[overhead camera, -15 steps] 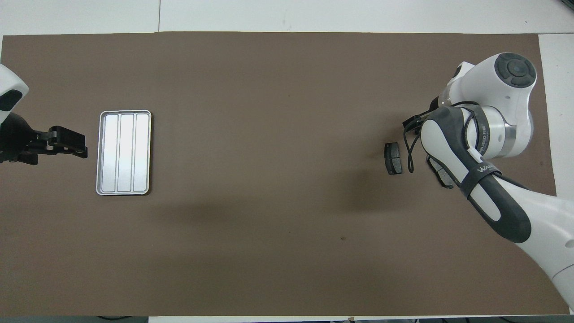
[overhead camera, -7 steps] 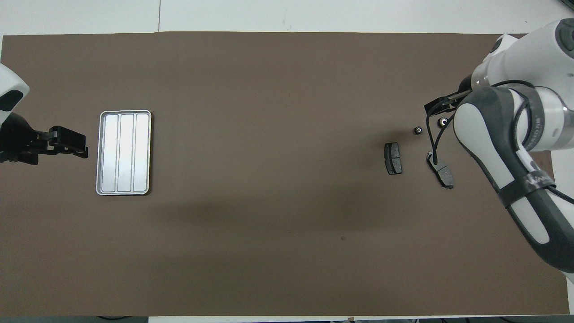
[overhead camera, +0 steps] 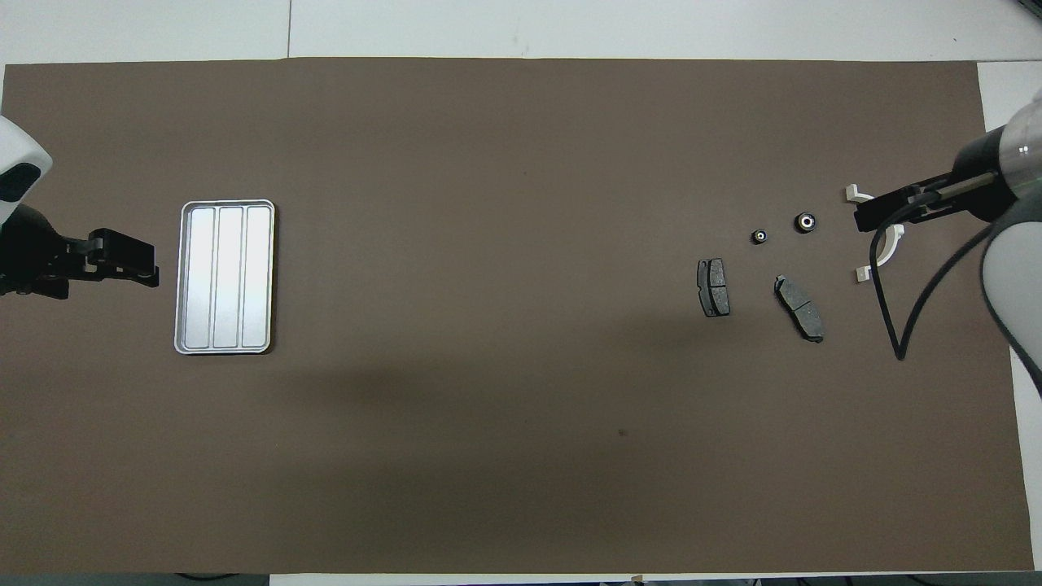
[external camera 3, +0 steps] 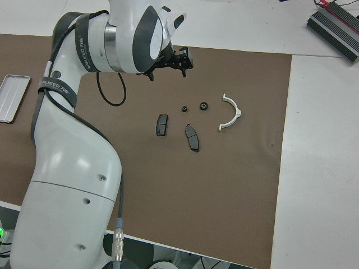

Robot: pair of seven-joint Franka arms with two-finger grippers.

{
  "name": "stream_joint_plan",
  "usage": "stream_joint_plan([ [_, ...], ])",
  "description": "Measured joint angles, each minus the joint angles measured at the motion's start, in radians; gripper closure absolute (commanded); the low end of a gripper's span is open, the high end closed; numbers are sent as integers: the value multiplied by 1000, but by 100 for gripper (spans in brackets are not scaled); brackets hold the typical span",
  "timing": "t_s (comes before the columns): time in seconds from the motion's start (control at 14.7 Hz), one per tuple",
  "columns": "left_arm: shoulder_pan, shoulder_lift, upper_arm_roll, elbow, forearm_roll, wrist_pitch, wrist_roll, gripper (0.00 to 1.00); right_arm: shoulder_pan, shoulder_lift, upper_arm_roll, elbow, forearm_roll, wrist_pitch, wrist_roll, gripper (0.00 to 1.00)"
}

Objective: Place bearing gear from tray to pile

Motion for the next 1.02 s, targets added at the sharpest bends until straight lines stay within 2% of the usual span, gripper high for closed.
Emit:
stream_joint_plan([
  [0.48, 0, 0, 0, 0, 0, 0, 0, 0, -12, -43, -25, -2, 0, -112, 28, 0],
  [1.02, 0, 0, 0, 0, 0, 0, 0, 0, -12, -62, -50, -17, 0, -151, 47, 0],
])
